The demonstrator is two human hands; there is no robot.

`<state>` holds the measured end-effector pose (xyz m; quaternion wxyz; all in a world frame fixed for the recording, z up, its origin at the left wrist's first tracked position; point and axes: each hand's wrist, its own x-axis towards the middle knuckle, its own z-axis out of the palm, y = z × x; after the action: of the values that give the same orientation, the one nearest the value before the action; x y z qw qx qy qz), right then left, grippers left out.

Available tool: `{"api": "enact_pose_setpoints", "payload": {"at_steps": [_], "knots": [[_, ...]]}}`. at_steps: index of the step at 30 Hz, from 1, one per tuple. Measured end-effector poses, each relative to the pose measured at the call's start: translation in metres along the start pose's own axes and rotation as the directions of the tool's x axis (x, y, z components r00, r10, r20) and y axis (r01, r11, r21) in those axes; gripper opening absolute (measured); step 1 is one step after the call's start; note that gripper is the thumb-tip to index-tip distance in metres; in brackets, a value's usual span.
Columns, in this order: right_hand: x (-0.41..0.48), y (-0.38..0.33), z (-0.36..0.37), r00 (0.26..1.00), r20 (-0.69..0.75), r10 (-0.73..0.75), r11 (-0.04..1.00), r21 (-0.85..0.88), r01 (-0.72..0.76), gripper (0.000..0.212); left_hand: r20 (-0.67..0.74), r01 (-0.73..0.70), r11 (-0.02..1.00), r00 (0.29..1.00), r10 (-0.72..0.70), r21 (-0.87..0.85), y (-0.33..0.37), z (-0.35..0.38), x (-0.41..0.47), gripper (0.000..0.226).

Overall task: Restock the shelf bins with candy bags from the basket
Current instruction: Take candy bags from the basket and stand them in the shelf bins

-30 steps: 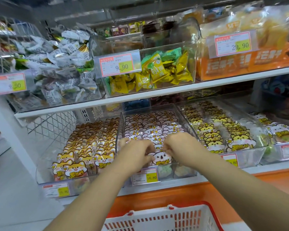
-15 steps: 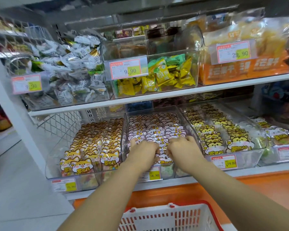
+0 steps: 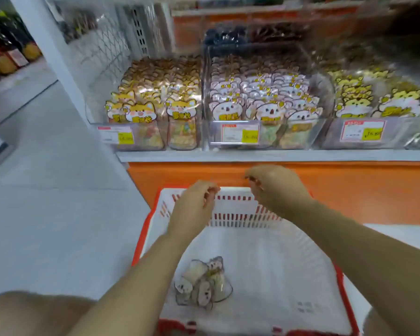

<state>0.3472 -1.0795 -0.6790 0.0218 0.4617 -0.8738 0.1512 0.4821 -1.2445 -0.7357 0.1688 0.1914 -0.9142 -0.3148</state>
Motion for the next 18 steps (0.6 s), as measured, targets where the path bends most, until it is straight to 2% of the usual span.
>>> {"api": "enact_pose_setpoints", "payload": {"at_steps": [2,4,6,7,9,12,14,17,18], "knots": [[-0.009,-0.005,0.033,0.991,0.132,0.03,0.999,0.018,-0.032,0.024,0.267,0.145,0.989,0.952,-0.149,0.034,-0.032,0.022,-0.017,0.026],[-0.02,-0.005,0.075,0.956,0.274,0.102,0.993,0.036,-0.116,0.025,0.532,0.225,0.968,0.809,-0.251,0.114,-0.064,0.044,-0.036,0.034],[-0.034,-0.002,0.12,0.873,0.456,0.176,0.97,0.072,-0.234,0.025,0.682,0.292,0.932,0.638,-0.358,0.215,-0.096,0.064,-0.056,0.047],[-0.043,0.001,0.142,0.807,0.557,0.196,0.951,0.093,-0.295,0.025,0.696,0.325,0.909,0.589,-0.409,0.259,-0.112,0.073,-0.066,0.051],[-0.062,0.003,0.18,0.649,0.733,0.203,0.911,0.102,-0.4,0.029,0.659,0.388,0.857,0.553,-0.51,0.338,-0.138,0.09,-0.087,0.058],[-0.087,0.0,0.222,0.452,0.864,0.223,0.84,0.065,-0.539,0.044,0.618,0.42,0.792,0.496,-0.61,0.443,-0.162,0.111,-0.111,0.072],[-0.1,-0.008,0.241,0.37,0.899,0.236,0.771,0.059,-0.634,0.056,0.632,0.39,0.785,0.466,-0.619,0.481,-0.168,0.122,-0.123,0.082],[-0.107,-0.018,0.265,0.307,0.916,0.259,0.624,0.084,-0.777,0.074,0.666,0.317,0.784,0.414,-0.621,0.534,-0.173,0.136,-0.133,0.103],[-0.107,-0.022,0.27,0.291,0.92,0.262,0.577,0.092,-0.812,0.077,0.657,0.315,0.778,0.418,-0.628,0.543,-0.175,0.14,-0.136,0.104]]}}
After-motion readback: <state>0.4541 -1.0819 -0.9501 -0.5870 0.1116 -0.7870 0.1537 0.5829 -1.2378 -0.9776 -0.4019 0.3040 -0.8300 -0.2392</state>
